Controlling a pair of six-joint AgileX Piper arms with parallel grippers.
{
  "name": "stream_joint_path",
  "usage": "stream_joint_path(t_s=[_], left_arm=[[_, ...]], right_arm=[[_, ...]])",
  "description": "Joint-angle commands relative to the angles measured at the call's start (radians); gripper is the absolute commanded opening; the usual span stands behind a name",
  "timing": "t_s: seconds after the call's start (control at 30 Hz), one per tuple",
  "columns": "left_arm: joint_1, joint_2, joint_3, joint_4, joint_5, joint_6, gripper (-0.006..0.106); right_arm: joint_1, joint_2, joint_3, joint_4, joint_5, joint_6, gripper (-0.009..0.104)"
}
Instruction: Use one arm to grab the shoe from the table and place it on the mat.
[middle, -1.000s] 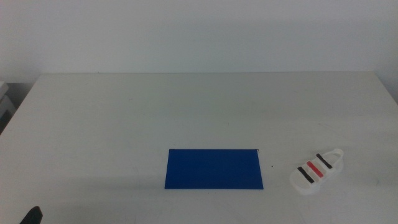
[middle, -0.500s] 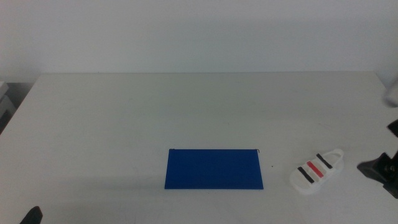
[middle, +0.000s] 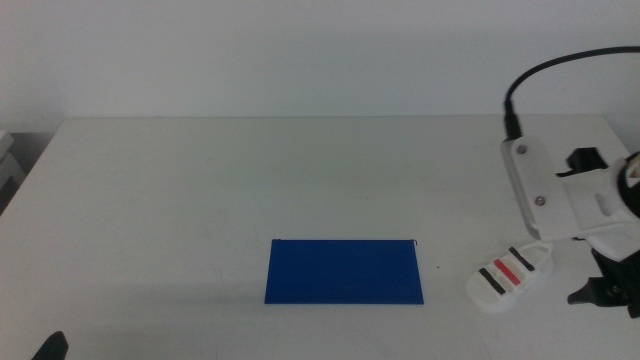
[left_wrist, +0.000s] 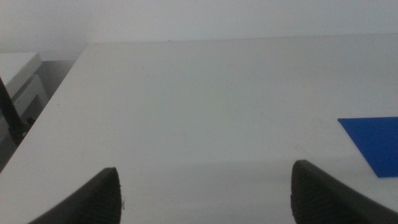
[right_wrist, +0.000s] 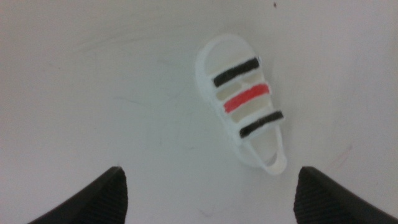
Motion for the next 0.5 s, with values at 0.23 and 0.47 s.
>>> stream_joint_path(t_s=[0.23,0.47], left_arm=[[-0.004,-0.013,0.007,-0.008,-0.08,-0.005,0.094],[-0.004,-0.013,0.007,-0.008,-0.08,-0.005,0.094]], right_arm=[[-0.071,0.049,-0.09,0.007,-0.031,-0.06,0.092],[-0.071,0.102,-0.133,0.015,-0.006,0.018,0.092]])
